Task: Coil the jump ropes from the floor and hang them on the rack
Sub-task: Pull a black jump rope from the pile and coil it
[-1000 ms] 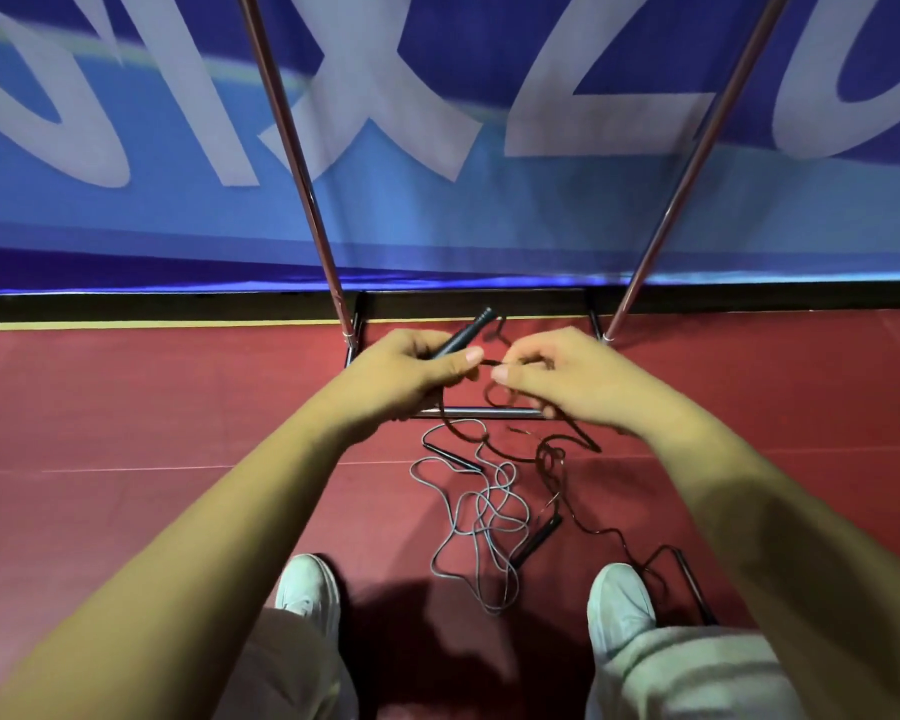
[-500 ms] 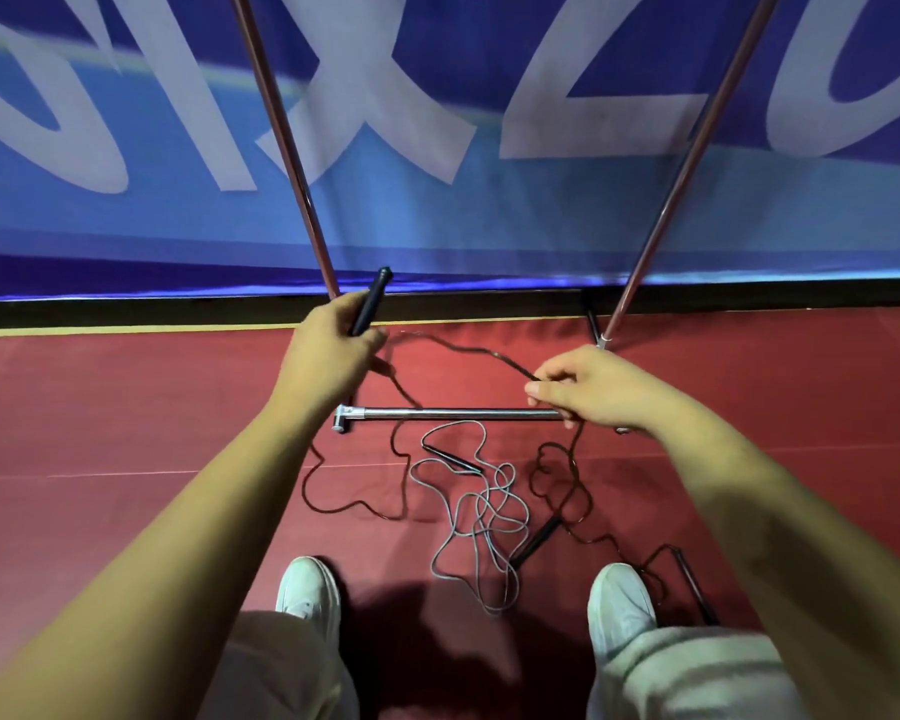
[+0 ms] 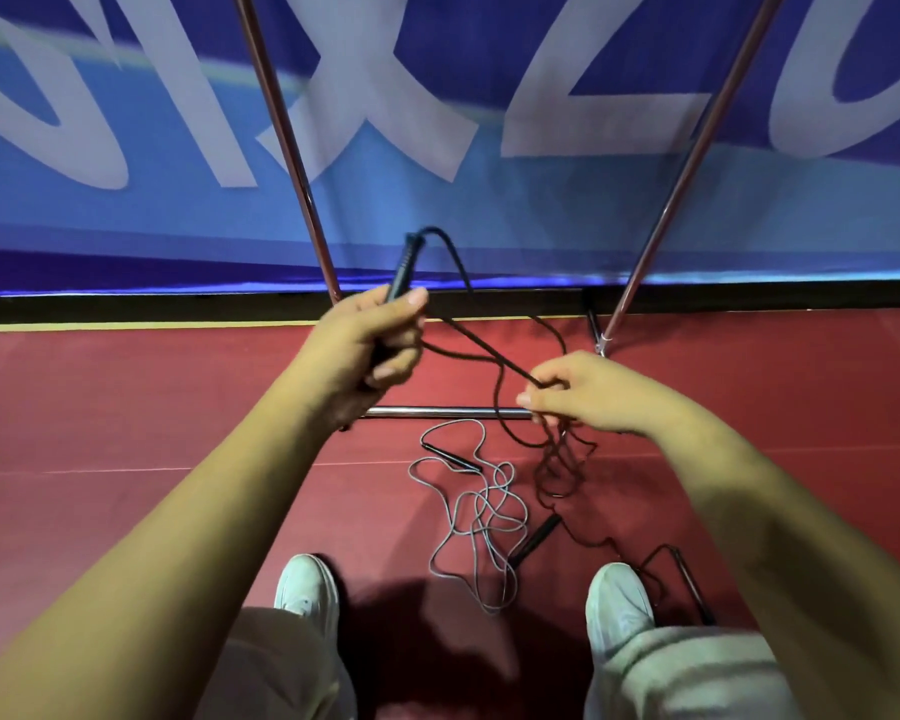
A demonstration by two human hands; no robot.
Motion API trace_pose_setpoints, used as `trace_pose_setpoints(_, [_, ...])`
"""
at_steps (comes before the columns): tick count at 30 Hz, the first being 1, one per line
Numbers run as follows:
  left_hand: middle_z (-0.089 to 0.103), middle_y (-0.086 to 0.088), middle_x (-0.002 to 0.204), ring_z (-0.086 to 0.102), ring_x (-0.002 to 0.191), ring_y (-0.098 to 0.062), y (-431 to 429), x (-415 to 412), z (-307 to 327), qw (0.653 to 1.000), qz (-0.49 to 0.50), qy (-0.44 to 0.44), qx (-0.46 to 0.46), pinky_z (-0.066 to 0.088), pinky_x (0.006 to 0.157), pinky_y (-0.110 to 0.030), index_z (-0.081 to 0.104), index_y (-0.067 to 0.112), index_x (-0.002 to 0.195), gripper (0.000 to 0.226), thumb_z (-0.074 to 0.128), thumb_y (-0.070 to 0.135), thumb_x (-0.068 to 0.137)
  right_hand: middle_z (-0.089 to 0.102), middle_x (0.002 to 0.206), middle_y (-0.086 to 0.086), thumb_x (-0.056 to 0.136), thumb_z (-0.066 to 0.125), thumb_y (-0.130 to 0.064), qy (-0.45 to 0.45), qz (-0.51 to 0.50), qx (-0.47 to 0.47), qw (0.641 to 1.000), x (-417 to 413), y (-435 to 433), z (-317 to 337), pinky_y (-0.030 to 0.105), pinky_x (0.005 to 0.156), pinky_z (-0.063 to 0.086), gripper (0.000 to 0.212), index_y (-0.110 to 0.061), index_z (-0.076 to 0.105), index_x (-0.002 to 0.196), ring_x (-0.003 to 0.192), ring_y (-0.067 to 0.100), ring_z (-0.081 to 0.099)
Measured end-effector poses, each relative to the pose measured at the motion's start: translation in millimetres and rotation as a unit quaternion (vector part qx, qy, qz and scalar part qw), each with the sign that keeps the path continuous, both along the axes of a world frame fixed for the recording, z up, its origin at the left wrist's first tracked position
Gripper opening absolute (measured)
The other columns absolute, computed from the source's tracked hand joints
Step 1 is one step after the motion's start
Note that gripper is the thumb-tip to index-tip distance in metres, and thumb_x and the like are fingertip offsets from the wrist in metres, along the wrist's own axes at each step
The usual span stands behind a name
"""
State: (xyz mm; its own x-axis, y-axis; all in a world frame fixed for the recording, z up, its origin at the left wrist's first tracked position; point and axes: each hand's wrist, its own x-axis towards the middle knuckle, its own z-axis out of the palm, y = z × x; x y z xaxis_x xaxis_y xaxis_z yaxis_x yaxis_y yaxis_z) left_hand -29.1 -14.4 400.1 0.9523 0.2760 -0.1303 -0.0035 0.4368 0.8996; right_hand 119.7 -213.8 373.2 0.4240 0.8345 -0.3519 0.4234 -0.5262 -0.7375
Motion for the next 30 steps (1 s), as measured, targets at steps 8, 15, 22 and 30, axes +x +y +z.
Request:
trace_pose_setpoints(8, [0.061, -0.004, 0.067, 0.048, 0.04, -0.015, 37, -12, 1, 0.948, 0.192, 0.126, 0.222, 0.024, 0.036, -0.018, 0.058, 0.014, 0.084, 0.014, 0.056, 0.019, 0.097, 0.064, 0.049, -0.006, 0.089, 0.07, -0.025, -0.021, -0.07, -0.032, 0.997, 17, -12, -3, 0.014, 0.051, 0.04, 0.026, -0.006, 0.073, 0.071, 0.044, -0.002, 0.053])
trace_pose_setpoints(15, [0.07, -0.013, 0.091, 0.062, 0.046, -0.013, 1, -2, -8, 0.925, 0.061, 0.161, 0.338, 0.029, 0.037, -0.016, 0.067, 0.012, 0.109, 0.015, 0.062, 0.014, 0.096, 0.056, 0.046, 0.0, 0.086, 0.071, -0.03, -0.131, 0.011, 0.009, 0.991, -12, 13, 14, 0.02, 0.047, 0.033, 0.037, -0.004, 0.066, 0.062, 0.04, 0.004, 0.043])
trace_pose_setpoints(22, [0.047, 0.005, 0.056, 0.04, 0.046, -0.012, -25, 2, -6, 0.916, -0.134, 0.136, 0.352, 0.027, 0.041, -0.02, 0.056, 0.012, 0.085, 0.015, 0.063, 0.021, 0.096, 0.068, 0.065, 0.009, 0.085, 0.072, -0.033, -0.083, 0.019, 0.076, 0.993, -23, 19, 25, 0.026, 0.054, 0.039, 0.028, -0.01, 0.072, 0.069, 0.052, 0.004, 0.049])
trace_pose_setpoints(30, [0.048, -0.001, 0.062, 0.029, 0.044, -0.009, -12, 4, 0, 0.955, 0.042, 0.145, 0.256, 0.018, 0.041, -0.021, 0.051, 0.016, 0.077, 0.021, 0.059, 0.013, 0.096, 0.071, 0.07, 0.01, 0.084, 0.072, -0.037, -0.023, 0.056, 0.006, 0.998, -5, 4, 32, 0.027, 0.061, 0.036, 0.027, -0.015, 0.073, 0.068, 0.06, 0.014, 0.049])
